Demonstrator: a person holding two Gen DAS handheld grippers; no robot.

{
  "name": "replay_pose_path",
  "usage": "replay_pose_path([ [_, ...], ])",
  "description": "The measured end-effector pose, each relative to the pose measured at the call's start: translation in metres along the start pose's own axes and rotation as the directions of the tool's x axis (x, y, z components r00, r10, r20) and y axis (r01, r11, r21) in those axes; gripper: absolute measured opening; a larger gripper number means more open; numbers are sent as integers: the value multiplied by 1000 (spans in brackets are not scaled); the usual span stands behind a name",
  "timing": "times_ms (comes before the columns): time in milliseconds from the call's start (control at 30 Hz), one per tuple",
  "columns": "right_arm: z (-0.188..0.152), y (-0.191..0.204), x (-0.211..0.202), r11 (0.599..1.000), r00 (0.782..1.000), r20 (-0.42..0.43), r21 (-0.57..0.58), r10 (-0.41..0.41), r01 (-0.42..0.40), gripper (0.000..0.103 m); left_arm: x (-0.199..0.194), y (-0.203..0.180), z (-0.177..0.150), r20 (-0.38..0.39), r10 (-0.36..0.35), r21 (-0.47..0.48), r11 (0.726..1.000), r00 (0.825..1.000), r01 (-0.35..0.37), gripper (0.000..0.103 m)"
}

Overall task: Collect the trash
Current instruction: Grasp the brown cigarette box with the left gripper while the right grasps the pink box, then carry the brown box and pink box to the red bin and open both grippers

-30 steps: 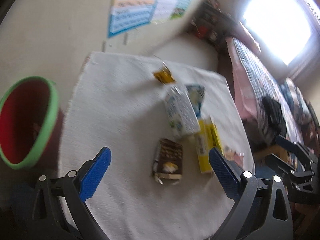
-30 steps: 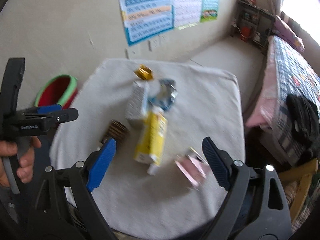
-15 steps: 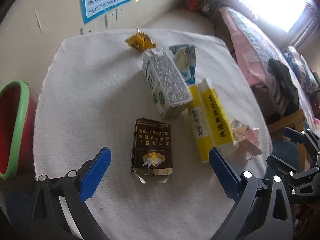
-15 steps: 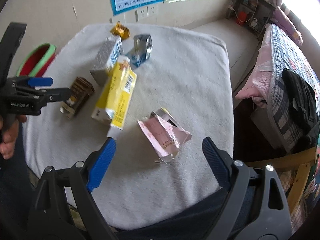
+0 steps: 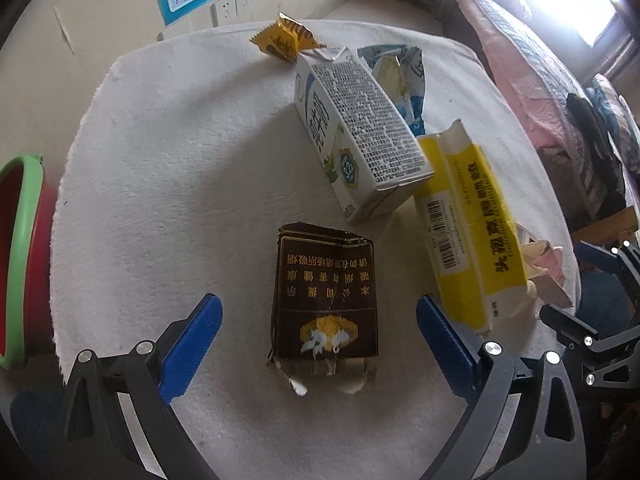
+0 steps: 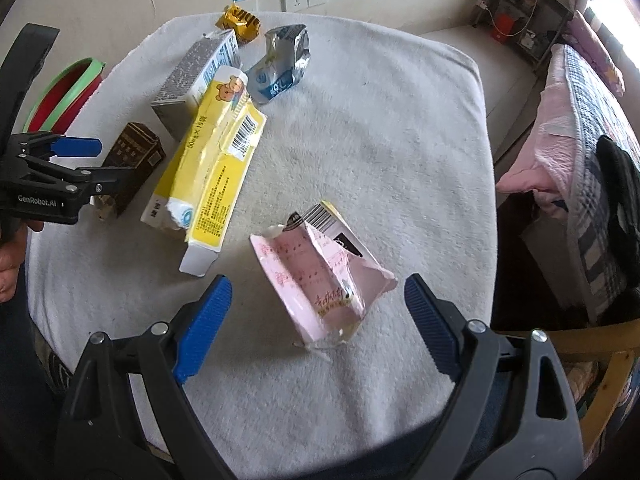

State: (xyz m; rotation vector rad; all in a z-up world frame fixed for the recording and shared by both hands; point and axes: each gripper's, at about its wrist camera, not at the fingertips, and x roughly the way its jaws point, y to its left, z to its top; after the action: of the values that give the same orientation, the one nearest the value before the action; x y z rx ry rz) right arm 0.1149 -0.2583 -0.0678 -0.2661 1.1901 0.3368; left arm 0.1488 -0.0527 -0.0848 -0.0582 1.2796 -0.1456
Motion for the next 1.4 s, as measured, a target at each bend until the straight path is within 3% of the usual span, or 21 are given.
replay_pose_path([
  [67,2,1,4,1000,1000,-4,-7,-2,2,85,6,-2,2,-9,18,12,1000,1000,-18,91],
  [100,3,1,7,1000,1000,-6,-9,0,0,84,8,-3,3,-14,22,17,1000,1000,-22,85],
  [367,6,-3,15,1000,1000,-18,12,-19,19,53,11,-1,1,-19,44,20,999,999,-44,51],
  [433,6,-5,14,1000,1000,-13,22,-17,18,48,10,1,1,-20,36,20,999,999,-35,49],
  [467,6,-7,13,999,1000,-8,28,-15,15,39,9,3,0,-21,31,18,999,999,-31,48],
  [500,6,-10,10,999,1000,4,46,-2,2,38,8,4,0,-22,24,12,1000,999,-24,48],
  [533,7,-13,7,998,1000,12,58,3,-4,27,6,6,-1,-22,19,7,1000,1000,-19,48],
  [567,7,-14,3,998,1000,20,68,5,-7,25,4,7,-2,-18,14,2,1000,1000,-14,48],
  [967,8,-21,-54,984,989,142,164,51,-74,25,-44,29,-16,85,-5,-39,999,996,8,48],
  [1200,34,6,-102,988,963,265,124,55,-91,25,-82,41,-18,190,-19,-80,996,982,35,48],
  [1400,65,39,-131,994,939,336,57,74,-98,25,-111,74,-14,261,-15,-140,989,965,53,48],
])
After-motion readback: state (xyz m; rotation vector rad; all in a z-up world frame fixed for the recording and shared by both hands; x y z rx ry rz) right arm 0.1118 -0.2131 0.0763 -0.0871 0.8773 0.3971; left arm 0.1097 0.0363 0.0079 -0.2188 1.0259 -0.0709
